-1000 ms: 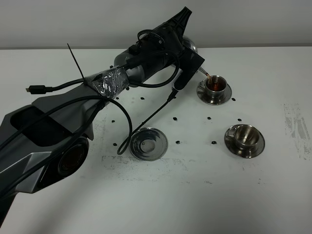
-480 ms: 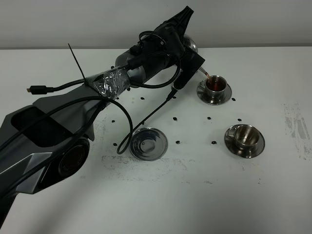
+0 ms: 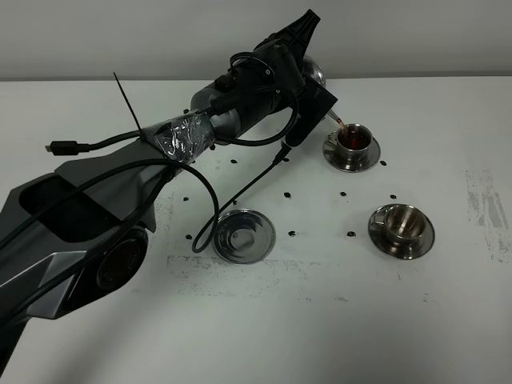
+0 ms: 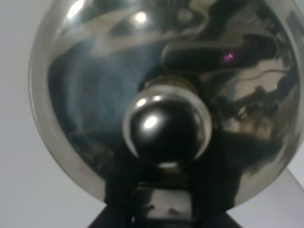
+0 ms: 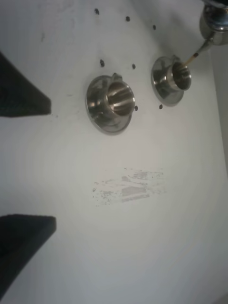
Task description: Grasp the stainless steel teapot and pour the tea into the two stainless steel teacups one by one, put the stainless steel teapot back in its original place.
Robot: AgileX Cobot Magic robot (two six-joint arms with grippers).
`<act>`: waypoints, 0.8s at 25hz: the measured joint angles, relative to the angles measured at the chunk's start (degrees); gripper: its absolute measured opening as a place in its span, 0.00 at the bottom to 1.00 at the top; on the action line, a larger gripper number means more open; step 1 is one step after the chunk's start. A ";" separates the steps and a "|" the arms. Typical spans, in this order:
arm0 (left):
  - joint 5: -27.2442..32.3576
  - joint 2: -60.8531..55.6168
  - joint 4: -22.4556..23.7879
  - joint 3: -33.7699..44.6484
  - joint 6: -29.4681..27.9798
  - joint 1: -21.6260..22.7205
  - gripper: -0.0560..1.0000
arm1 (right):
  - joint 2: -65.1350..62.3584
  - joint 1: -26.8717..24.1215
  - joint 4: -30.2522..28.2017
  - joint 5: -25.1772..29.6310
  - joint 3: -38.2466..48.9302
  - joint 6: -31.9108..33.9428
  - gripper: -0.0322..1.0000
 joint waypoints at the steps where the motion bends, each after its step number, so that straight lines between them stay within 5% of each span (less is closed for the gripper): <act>1: 0.00 0.00 0.00 0.00 0.00 0.00 0.23 | 0.00 0.00 0.00 0.00 0.00 0.00 0.46; 20: -0.38 0.00 0.12 0.00 -0.05 0.00 0.23 | 0.00 0.00 -0.11 0.02 0.00 0.00 0.46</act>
